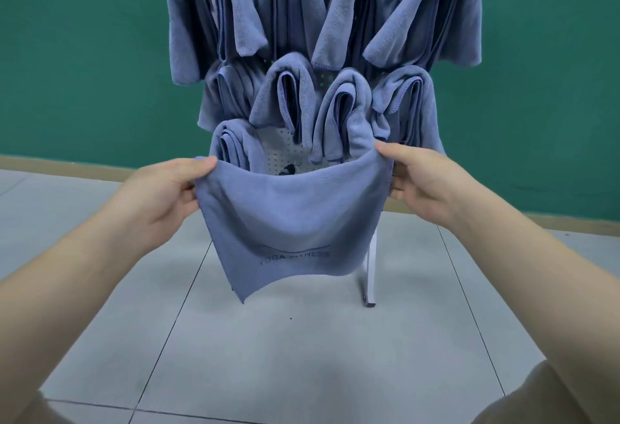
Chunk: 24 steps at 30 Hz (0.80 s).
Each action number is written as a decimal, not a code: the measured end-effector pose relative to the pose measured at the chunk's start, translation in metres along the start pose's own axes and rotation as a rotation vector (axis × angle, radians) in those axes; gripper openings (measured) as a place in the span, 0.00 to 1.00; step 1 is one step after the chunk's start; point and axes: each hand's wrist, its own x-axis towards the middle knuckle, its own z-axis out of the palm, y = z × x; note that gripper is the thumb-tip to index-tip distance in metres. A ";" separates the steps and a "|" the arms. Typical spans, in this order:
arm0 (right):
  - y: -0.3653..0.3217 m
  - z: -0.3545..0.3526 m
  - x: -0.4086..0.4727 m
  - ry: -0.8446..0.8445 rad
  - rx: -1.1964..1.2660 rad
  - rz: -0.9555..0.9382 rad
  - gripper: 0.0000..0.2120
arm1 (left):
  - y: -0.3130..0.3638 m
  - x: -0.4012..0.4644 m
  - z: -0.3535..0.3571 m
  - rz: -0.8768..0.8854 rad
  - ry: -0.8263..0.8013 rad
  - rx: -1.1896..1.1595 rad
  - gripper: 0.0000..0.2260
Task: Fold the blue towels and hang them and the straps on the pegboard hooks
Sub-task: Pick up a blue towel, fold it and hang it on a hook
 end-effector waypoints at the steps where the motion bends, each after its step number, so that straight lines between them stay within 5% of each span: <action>1: -0.001 -0.001 0.001 0.041 -0.011 -0.014 0.10 | -0.001 0.002 -0.002 0.049 0.065 0.016 0.03; 5: -0.010 -0.009 -0.001 0.147 0.014 -0.124 0.05 | 0.002 0.005 -0.013 0.312 0.349 -0.037 0.05; 10: -0.022 -0.006 -0.011 -0.068 0.193 -0.283 0.11 | 0.013 0.001 -0.017 0.559 0.326 -0.022 0.05; 20: 0.010 -0.005 -0.006 0.135 -0.235 -0.165 0.04 | -0.018 0.021 -0.011 0.239 0.362 0.121 0.05; 24: 0.017 0.005 -0.007 0.147 -0.261 -0.145 0.03 | -0.024 0.020 0.000 0.263 0.407 0.170 0.07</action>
